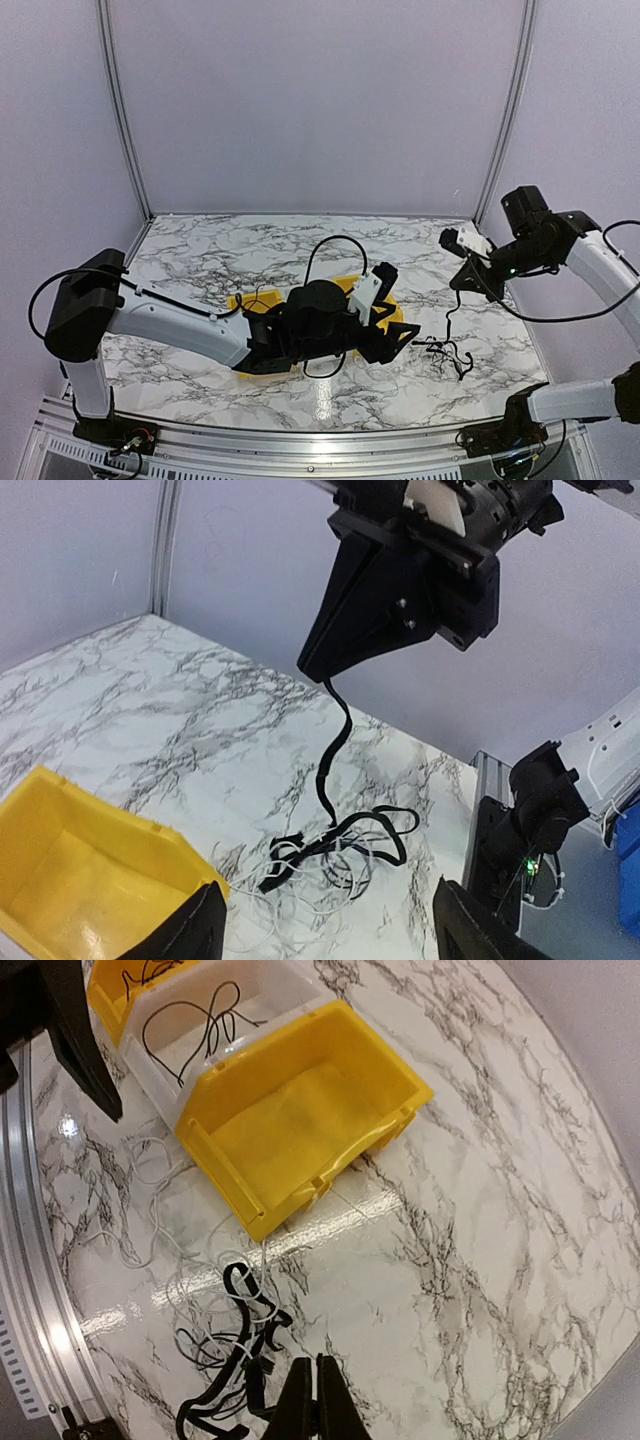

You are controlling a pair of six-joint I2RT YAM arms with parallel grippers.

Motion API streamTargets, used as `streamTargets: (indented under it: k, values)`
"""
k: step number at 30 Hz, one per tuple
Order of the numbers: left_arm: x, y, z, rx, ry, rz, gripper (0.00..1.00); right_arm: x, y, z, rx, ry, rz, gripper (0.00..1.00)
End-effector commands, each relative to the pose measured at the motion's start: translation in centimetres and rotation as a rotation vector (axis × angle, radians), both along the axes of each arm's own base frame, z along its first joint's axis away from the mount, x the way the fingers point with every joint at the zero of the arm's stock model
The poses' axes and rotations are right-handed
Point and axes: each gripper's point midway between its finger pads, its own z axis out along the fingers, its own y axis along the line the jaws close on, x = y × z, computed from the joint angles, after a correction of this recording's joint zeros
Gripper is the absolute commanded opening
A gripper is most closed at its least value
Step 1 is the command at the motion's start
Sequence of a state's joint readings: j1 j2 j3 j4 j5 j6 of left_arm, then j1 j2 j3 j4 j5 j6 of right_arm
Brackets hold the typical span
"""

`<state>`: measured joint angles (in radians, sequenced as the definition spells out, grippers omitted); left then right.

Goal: Untangle the cables

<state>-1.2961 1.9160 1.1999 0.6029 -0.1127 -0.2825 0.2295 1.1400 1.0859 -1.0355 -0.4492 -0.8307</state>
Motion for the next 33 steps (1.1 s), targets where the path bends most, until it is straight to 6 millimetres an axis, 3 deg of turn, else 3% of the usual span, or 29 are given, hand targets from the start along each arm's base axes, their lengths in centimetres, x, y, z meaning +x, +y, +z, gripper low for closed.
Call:
streamTargets:
  k: [1,4,7,11,14,18,26,33]
  values:
    - [0.1,-3.0,4.7,-0.166,-0.150,-0.046,0.74,-1.4,1.1,5.4,0.119,-0.044,0.025,0.00]
    - [0.0,-4.9,5.7,-0.202,-0.201,-0.062,0.74,-1.3,1.5,8.0,0.163,-0.102,0.027,0.00]
    - [0.7,-6.8,5.8,-0.206,-0.262,-0.032,0.84,-1.6,1.9,10.1,0.203,-0.133,0.041,0.00]
    - [2.1,-8.9,5.3,-0.204,-0.326,0.024,0.83,-2.1,2.4,12.1,0.243,-0.148,0.066,0.00]
    - [3.4,-10.0,4.2,-0.206,-0.337,0.068,0.72,-2.6,2.8,13.6,0.270,-0.164,0.088,0.00]
    - [4.2,-11.4,1.7,-0.235,-0.309,0.071,0.50,-3.2,3.1,16.9,0.312,-0.230,0.119,0.00]
    - [2.4,-13.0,-3.5,-0.258,-0.224,-0.040,0.16,-3.4,3.6,25.8,0.387,-0.435,0.167,0.00]
    - [1.4,-13.4,-7.9,-0.214,-0.169,-0.062,0.11,-2.6,3.6,33.5,0.433,-0.630,0.162,0.00]
